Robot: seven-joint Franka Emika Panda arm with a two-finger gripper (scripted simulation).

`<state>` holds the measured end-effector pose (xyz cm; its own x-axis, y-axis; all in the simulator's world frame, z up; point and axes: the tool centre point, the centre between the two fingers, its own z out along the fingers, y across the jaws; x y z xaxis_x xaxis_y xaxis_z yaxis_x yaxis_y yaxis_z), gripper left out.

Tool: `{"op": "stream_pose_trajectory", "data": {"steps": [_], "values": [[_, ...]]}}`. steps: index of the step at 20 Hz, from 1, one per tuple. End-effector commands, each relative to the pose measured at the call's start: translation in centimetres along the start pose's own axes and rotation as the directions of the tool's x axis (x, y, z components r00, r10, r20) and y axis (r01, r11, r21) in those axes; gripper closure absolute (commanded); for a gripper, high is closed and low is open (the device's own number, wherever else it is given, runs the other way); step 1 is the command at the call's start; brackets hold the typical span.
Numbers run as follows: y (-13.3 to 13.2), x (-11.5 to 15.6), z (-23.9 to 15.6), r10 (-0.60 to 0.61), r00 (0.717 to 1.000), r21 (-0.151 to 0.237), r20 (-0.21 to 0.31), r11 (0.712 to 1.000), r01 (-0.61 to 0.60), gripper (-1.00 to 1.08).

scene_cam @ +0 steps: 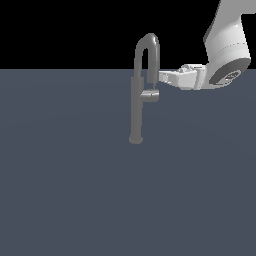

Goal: Turn on the faucet by rotating a designated handle.

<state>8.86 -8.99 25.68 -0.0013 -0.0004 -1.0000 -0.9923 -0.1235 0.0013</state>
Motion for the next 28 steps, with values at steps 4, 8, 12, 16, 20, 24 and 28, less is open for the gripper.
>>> {"op": "stream_pose_trajectory", "data": {"steps": [4, 8, 12, 16, 20, 24, 28], "values": [[0.4, -0.1, 0.0, 0.001, 1.0, 0.003, -0.001, 1.0, -0.001, 1.08], [1.3, -0.1, 0.0, 0.001, 1.0, 0.003, -0.001, 1.0, -0.001, 1.08], [2.1, -0.1, 0.0, 0.0, 1.0, 0.002, 0.0, 1.0, 0.0, 1.08], [3.1, -0.1, 0.0, 0.0, 1.0, 0.001, 0.0, 1.0, 0.0, 1.08], [3.8, -0.2, 0.0, 0.0, 1.0, 0.001, 0.0, 1.0, 0.0, 1.08], [4.1, 0.1, 0.0, -0.005, 1.0, 0.004, -0.003, 1.0, 0.005, 1.08], [5.3, 0.7, 0.0, -0.003, 1.0, 0.003, -0.001, 1.0, 0.003, 1.08]]}}
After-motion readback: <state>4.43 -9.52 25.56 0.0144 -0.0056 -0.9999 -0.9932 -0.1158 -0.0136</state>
